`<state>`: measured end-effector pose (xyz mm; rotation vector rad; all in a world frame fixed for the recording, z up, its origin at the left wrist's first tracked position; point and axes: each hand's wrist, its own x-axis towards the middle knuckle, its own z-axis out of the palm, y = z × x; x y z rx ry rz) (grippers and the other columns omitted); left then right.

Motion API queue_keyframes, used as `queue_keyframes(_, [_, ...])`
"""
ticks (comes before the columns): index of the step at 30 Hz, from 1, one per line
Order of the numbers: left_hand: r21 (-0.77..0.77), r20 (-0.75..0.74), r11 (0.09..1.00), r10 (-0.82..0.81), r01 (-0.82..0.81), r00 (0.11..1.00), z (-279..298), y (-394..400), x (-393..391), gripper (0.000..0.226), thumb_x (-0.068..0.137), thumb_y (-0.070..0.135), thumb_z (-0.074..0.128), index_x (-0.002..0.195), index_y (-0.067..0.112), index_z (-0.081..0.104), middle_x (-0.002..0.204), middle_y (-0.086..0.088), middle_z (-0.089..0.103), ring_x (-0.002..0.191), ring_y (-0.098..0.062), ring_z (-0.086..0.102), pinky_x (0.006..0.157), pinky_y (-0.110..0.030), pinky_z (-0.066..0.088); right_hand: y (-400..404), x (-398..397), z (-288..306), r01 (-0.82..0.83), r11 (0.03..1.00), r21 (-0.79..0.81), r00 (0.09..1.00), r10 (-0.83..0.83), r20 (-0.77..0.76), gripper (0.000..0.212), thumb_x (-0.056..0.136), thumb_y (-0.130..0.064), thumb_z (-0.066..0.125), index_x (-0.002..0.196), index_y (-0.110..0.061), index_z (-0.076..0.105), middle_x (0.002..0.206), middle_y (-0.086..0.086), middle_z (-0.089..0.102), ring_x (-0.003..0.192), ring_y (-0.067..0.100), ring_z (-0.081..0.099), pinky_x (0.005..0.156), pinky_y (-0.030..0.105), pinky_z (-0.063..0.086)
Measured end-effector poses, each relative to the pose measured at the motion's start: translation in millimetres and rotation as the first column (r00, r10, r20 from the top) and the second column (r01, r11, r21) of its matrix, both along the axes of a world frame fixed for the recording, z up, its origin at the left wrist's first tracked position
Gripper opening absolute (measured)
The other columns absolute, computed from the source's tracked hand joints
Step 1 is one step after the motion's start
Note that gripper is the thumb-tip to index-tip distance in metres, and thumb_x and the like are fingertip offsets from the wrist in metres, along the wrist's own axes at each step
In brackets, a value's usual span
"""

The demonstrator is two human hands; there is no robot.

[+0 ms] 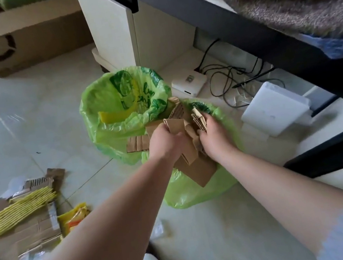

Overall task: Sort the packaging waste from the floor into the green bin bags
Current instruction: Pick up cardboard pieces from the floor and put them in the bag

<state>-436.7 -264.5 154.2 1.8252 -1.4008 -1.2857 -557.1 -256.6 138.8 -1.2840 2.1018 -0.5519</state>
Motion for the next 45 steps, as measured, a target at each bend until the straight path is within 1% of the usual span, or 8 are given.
queue_keyframes(8, [-0.109, 0.246, 0.975, -0.16, 0.192, 0.956, 3.7, -6.1, 6.7, 0.055, 0.083, 0.055, 0.054, 0.123, 0.018, 0.046, 0.115, -0.002, 0.061, 0.102, -0.022, 0.06, 0.085, -0.039, 0.053, -4.4, -6.1, -16.9, -0.088, 0.979, 0.185, 0.995, 0.077, 0.068, 0.036, 0.089, -0.02, 0.047, 0.124, -0.021, 0.05, 0.119, 0.01, 0.062, 0.106, 0.032, 0.057, 0.094, 0.043, 0.047])
queue_keyframes(14, [-0.142, 0.418, 0.984, -0.04, 0.109, 0.908, 5.5, -10.0, 55.9, 0.064, 0.084, 0.059, 0.05, 0.136, 0.022, 0.043, 0.14, -0.007, 0.046, 0.125, -0.027, 0.047, 0.103, -0.05, 0.04, 1.8, -11.7, -2.2, -0.051, 0.995, 0.081, 0.98, 0.034, 0.198, 0.061, 0.091, -0.029, 0.054, 0.146, -0.023, 0.027, 0.145, 0.002, 0.043, 0.129, 0.024, 0.043, 0.104, 0.033, 0.035])
queue_keyframes(18, [0.058, 0.212, 0.998, 0.009, -0.022, 0.977, 1.1, -2.9, 76.5, 0.054, 0.085, 0.04, 0.062, 0.132, 0.015, 0.049, 0.129, -0.007, 0.058, 0.103, -0.022, 0.061, 0.082, -0.03, 0.05, 13.7, -10.8, 7.9, -0.109, 0.994, -0.024, 0.978, 0.111, 0.177, 0.06, 0.094, -0.036, 0.049, 0.147, -0.028, 0.022, 0.153, -0.003, 0.029, 0.139, 0.018, 0.03, 0.107, 0.031, 0.028])
queue_keyframes(23, [0.055, -0.102, 0.998, 0.048, -0.043, 0.994, -1.6, 7.2, 67.7, 0.032, 0.089, 0.019, 0.061, 0.12, 0.015, 0.061, 0.111, -0.003, 0.068, 0.082, -0.012, 0.064, 0.055, -0.014, 0.048, 25.1, -3.6, 2.9, -0.286, 0.956, -0.071, 0.945, 0.293, 0.142, 0.074, 0.082, -0.062, 0.049, 0.146, -0.033, 0.025, 0.157, -0.005, 0.018, 0.144, 0.012, 0.016, 0.114, 0.031, 0.017])
queue_keyframes(29, [0.111, -0.477, 0.991, -0.012, 0.074, 0.879, -7.8, 16.7, 41.3, 0.028, 0.088, 0.018, 0.062, 0.115, 0.024, 0.059, 0.102, 0.003, 0.069, 0.087, -0.012, 0.066, 0.078, -0.03, 0.055, 17.5, 2.3, -12.9, -0.342, 0.934, 0.105, 0.94, 0.338, 0.054, 0.07, 0.087, -0.06, 0.042, 0.148, -0.032, 0.02, 0.159, 0.0, -0.001, 0.146, 0.02, 0.009, 0.114, 0.036, 0.019])
queue_keyframes(36, [-0.029, -0.104, 0.997, -0.078, 0.075, 0.991, -26.0, 12.9, 23.4, 0.033, 0.085, 0.016, 0.062, 0.118, 0.02, 0.059, 0.107, 0.001, 0.066, 0.098, -0.02, 0.063, 0.084, -0.033, 0.053, 4.1, 9.4, -32.3, -0.305, 0.928, 0.214, 0.948, 0.318, -0.027, 0.059, 0.094, -0.053, 0.035, 0.147, -0.031, 0.023, 0.159, 0.007, -0.002, 0.146, 0.028, 0.006, 0.116, 0.042, 0.015])
queue_keyframes(40, [-0.059, -0.096, 0.998, -0.033, 0.027, 0.995, -11.3, 11.5, 29.6, 0.066, 0.084, 0.024, 0.066, 0.143, 0.015, 0.035, 0.136, -0.002, 0.052, 0.122, -0.019, 0.052, 0.101, -0.038, 0.046, -0.1, 10.2, -26.6, -0.228, 0.961, 0.155, 0.971, 0.236, -0.036, 0.063, 0.09, -0.056, 0.042, 0.145, -0.028, 0.03, 0.159, 0.007, 0.005, 0.145, 0.028, 0.014, 0.117, 0.044, 0.019])
queue_keyframes(45, [-0.143, -0.133, 0.986, 0.065, -0.084, 0.989, 11.2, 28.5, 82.0, 0.057, 0.085, 0.02, 0.065, 0.138, 0.016, 0.043, 0.139, -0.001, 0.05, 0.123, -0.016, 0.052, 0.102, -0.038, 0.046, 12.7, 27.8, 9.8, -0.24, 0.965, -0.109, 0.969, 0.23, -0.092, 0.056, 0.092, -0.048, 0.045, 0.142, -0.027, 0.035, 0.158, 0.003, 0.013, 0.145, 0.021, 0.012, 0.116, 0.04, 0.017])
